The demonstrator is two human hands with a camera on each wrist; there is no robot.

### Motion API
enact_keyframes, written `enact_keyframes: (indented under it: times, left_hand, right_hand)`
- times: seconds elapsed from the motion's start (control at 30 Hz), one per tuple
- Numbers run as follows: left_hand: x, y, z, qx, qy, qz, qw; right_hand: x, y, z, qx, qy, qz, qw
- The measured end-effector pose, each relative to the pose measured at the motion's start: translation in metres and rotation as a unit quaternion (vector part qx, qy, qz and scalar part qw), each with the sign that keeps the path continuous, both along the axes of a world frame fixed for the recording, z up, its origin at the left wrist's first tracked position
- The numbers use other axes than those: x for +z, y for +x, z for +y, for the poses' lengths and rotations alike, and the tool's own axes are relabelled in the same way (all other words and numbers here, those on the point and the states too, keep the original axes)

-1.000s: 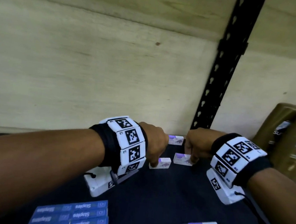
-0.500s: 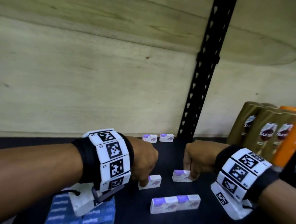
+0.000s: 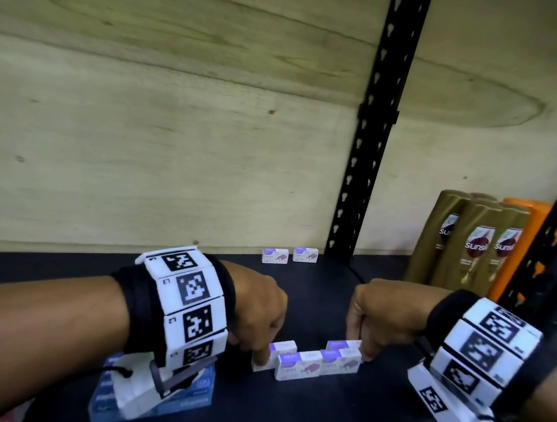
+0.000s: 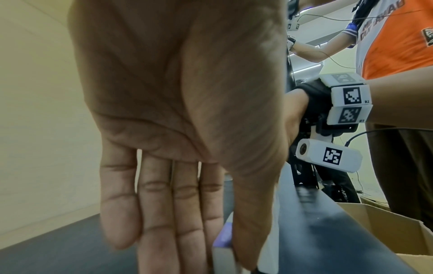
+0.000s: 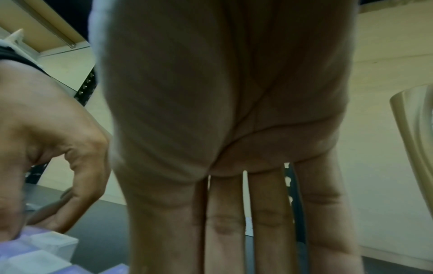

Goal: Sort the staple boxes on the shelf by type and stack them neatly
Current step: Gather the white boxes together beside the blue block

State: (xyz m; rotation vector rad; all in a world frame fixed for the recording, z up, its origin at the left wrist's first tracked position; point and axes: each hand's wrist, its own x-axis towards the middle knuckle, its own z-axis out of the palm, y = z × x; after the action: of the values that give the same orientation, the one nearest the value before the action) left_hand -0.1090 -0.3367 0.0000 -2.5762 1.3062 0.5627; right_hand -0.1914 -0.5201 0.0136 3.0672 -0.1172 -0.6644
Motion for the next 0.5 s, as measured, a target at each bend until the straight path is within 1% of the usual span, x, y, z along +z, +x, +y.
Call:
enact_keyframes:
  times: [0.13, 0.33, 0.5]
  left_hand:
    - [0.002, -0.003, 0.003, -0.008, 0.003, 0.008, 1.000]
    - [-0.004, -0.012, 0.002, -0.007, 0.006, 0.022, 1.000]
    - [-0.009, -0.019, -0.006, -0.006, -0.007, 0.006, 1.000]
  right_hand:
    - [0.001, -0.007, 0.002, -0.003, -0.005, -0.004, 1.000]
    - [0.004, -0.016, 0.007, 0.001, -0.007, 0.032, 0.999]
    - [-0.006, -0.017, 0.010, 0.015, -0.020, 0.015, 1.000]
